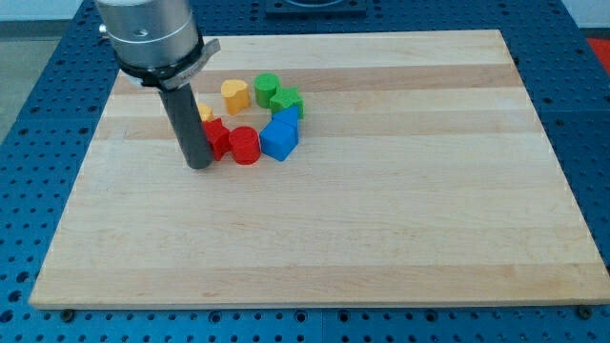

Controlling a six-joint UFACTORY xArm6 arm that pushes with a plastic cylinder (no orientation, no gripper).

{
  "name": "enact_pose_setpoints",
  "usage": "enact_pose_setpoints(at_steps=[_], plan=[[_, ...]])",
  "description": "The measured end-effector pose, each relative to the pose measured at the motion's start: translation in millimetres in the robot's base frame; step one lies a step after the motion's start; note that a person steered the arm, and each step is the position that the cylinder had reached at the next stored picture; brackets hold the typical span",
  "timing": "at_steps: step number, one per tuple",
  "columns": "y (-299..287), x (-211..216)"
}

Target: Point your arm towards yellow hexagon

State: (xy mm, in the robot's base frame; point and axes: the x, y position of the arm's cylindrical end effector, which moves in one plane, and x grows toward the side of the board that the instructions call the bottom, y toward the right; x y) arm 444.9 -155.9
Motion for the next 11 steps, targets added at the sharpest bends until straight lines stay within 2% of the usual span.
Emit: enact_pose_setpoints(at_steps=[1,2,4,8,11], plan=[[-17.9,18.9],[-49.4,20.7],[-63.7,-34.4],[-60.3,-53.5],[-98.5,-45.8]])
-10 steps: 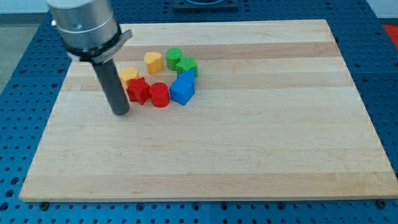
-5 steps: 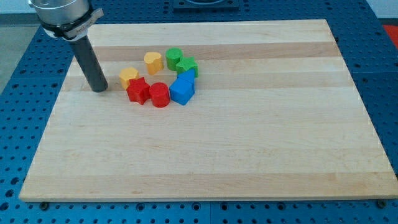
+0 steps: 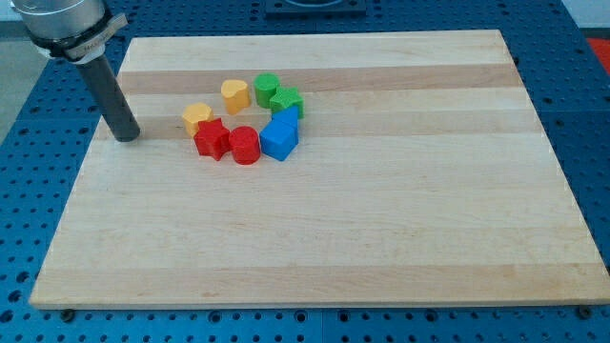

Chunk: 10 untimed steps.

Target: Point your arm towards yellow hexagon

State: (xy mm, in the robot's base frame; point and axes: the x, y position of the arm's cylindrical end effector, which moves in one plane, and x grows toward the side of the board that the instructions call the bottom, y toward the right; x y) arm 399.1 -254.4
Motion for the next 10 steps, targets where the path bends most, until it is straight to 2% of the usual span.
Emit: enact_pose_setpoints(at_steps=[5,10], plan=[[44.4,-0.3],[49.9,-10.9]])
